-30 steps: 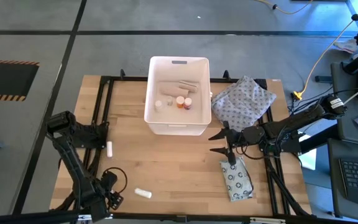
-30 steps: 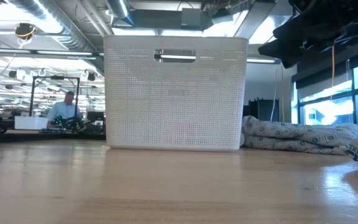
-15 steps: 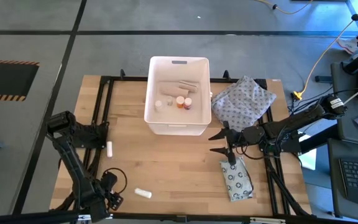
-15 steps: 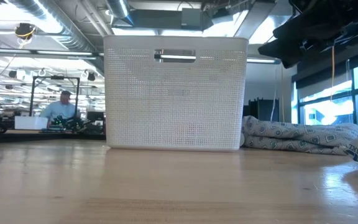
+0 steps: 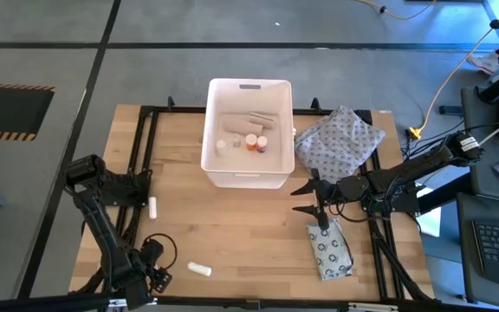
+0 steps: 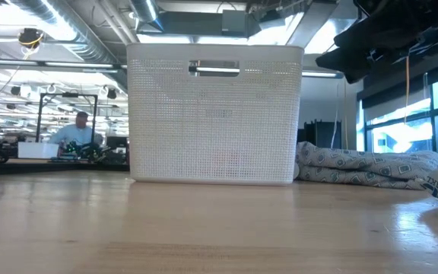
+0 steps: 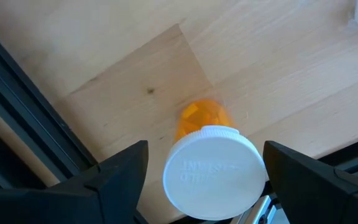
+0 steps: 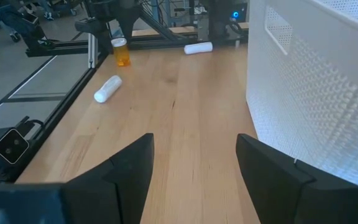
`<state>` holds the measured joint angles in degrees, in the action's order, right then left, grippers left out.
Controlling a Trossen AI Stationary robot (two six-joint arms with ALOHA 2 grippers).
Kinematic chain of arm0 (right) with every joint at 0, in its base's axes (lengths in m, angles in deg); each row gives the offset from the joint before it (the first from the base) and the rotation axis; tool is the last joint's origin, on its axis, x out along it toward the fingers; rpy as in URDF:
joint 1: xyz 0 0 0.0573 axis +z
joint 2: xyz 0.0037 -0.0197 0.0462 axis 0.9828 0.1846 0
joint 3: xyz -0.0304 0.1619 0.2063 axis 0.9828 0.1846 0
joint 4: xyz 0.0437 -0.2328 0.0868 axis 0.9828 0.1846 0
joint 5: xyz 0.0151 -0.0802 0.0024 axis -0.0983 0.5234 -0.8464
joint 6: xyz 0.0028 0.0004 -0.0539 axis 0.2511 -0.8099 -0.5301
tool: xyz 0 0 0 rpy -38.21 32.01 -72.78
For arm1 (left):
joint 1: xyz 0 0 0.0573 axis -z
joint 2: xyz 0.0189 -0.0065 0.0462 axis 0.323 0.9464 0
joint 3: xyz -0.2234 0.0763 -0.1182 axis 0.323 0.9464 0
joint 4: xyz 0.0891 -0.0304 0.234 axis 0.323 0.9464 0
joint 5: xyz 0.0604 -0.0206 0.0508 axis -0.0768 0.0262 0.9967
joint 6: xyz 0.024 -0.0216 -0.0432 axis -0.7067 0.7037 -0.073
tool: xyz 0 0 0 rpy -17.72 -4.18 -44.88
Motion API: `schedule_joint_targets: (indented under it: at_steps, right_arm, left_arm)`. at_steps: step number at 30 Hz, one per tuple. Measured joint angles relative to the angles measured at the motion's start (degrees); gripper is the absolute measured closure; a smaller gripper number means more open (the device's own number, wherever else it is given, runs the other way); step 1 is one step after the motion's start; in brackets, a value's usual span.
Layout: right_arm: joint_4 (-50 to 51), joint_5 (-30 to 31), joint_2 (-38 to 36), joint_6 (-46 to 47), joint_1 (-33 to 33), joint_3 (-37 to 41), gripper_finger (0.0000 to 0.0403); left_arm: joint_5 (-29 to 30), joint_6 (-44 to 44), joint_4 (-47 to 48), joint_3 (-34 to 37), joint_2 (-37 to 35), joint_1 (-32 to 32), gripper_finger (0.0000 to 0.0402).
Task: Pick & place medical supplies in basket/bin
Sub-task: Put the orange pill bottle into the white bin
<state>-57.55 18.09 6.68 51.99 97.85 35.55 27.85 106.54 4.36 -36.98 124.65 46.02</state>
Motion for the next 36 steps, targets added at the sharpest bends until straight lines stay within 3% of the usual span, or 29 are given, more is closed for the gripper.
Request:
schedule_joint_targets:
  at_steps: [11, 15, 27, 32, 36]
  right_arm:
    - [0.0, 0.0, 0.0, 0.0, 0.0, 0.0, 0.0173]
    - [0.0, 0.0, 0.0, 0.0, 0.0, 0.0, 0.0173]
    - [0.0, 0.0, 0.0, 0.0, 0.0, 0.0, 0.0173]
    - [0.0, 0.0, 0.0, 0.0, 0.0, 0.0, 0.0173]
    - [0.0, 0.0, 0.0, 0.0, 0.0, 0.0, 0.0173]
  left_arm:
    - [-0.9, -3.0, -0.3, 0.0, 0.0, 0.0, 0.0098]
    - [-3.2, -3.2, -0.4, 0.0, 0.0, -0.1, 0.0116]
    - [-2.9, -3.3, -0.3, 0.0, 0.0, -0.1, 0.0186]
    - [-3.0, -5.0, -0.6, 0.0, -1.2, -0.3, 0.0195]
    - [1.6, -7.9, -0.6, 0.0, -4.2, -0.9, 0.0193]
